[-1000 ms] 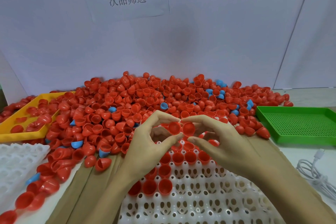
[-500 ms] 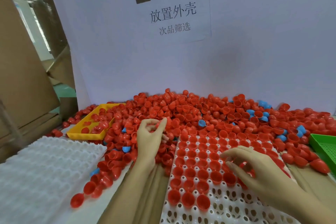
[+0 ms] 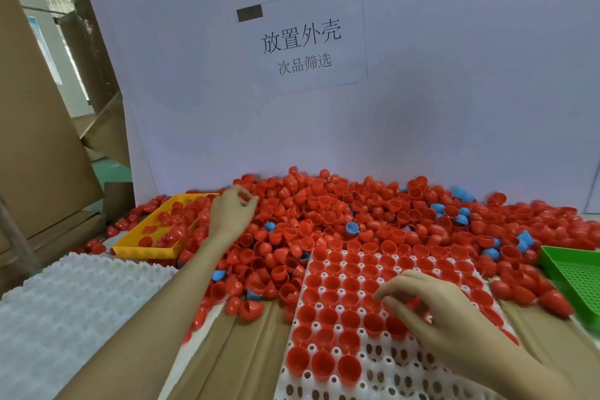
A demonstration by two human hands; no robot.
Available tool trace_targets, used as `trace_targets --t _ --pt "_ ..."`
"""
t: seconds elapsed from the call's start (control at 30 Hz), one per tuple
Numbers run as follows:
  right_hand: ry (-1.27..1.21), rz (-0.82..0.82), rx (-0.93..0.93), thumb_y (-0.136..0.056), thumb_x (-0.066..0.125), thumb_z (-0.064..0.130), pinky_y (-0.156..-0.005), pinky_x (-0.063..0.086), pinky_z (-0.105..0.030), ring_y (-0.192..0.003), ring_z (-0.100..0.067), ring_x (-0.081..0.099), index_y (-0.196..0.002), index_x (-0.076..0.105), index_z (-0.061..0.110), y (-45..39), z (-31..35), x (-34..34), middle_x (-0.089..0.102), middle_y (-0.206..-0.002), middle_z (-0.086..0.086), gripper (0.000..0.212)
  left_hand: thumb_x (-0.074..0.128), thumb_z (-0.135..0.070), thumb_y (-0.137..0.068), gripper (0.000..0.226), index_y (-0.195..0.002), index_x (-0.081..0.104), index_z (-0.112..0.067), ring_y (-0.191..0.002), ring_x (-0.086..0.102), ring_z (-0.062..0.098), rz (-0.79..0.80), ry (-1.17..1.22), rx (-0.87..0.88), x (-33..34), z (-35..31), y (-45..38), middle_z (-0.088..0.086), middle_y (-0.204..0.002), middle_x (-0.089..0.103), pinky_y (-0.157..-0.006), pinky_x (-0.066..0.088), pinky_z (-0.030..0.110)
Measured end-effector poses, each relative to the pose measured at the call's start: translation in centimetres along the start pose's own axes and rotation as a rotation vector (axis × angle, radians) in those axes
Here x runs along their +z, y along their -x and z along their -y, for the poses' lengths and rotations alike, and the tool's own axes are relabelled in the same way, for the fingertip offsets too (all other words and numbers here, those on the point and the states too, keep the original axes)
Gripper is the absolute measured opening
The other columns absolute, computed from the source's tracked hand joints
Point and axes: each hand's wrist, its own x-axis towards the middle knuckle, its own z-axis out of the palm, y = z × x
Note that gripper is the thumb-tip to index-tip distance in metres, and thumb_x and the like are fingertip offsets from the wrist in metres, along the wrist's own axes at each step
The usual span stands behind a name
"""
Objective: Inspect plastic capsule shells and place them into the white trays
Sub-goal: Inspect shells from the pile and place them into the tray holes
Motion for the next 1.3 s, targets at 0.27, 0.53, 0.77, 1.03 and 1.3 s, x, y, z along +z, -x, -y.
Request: trace_targets --t 0.27,0.53,0.77,1.03,1.3 --pt "0.032 0.027 0.006 -0.101 0.067 0.022 -0.082 0.058 -0.023 -0.099 -0.002 0.068 -0.103 0.073 0.046 0.0 -0.5 0.3 0.064 -0.11 0.028 0.025 0.071 -0.022 -0.098 0.032 -0.129 0.068 -0.012 -0.125 0.049 0.034 0.305 -0.304 0.188 6.2 -1.5 -0.4 0.013 -0.128 0.054 -0.107 0.04 0.04" --pt "0.064 0.002 0.007 -0.102 0.067 0.022 -0.081 0.054 -0.018 -0.1 0.0 0.066 -0.101 0.074 0.046 0.1 -0.2 -0.3 0.063 -0.111 0.031 0.025 0.086 -0.021 -0.086 0.046 -0.127 0.066 -0.017 -0.103 0.063 0.016 0.211 0.02 0.252 3.2 -1.8 2.0 -0.001 -0.117 0.069 -0.093 0.053 0.033" --pt "-0.171 -0.121 0.082 -0.102 0.064 0.02 -0.08 0.062 -0.03 -0.093 -0.008 0.074 -0.12 0.068 0.039 0.2 0.5 -1.4 0.075 -0.101 0.018 0.027 0.085 -0.032 -0.086 0.057 -0.135 0.059 -0.041 -0.114 0.068 0.012 0.432 0.512 0.362 0.4 -7.9 12.4 -0.013 -0.114 0.072 -0.095 0.054 0.021" --pt "-0.426 -0.156 0.119 -0.098 0.07 0.017 -0.077 0.061 -0.024 -0.088 -0.012 0.078 -0.123 0.071 0.025 0.1 1.7 -2.2 0.077 -0.106 0.006 0.026 0.077 -0.02 -0.096 0.048 -0.138 0.057 -0.032 -0.125 0.067 0.018 0.642 0.751 0.393 1.5 -12.5 19.0 -0.007 -0.126 0.073 -0.107 0.052 0.03" --pt "-0.388 -0.164 0.079 -0.09 0.081 0.017 -0.093 0.059 -0.025 -0.113 -0.009 0.071 -0.122 0.072 0.03 0.1 1.5 -2.6 0.075 -0.118 0.015 0.036 0.082 -0.009 -0.09 0.036 -0.122 0.069 -0.02 -0.118 0.07 0.023 0.552 0.917 0.23 1.7 -11.8 19.6 0.001 -0.122 0.073 -0.099 0.056 0.028"
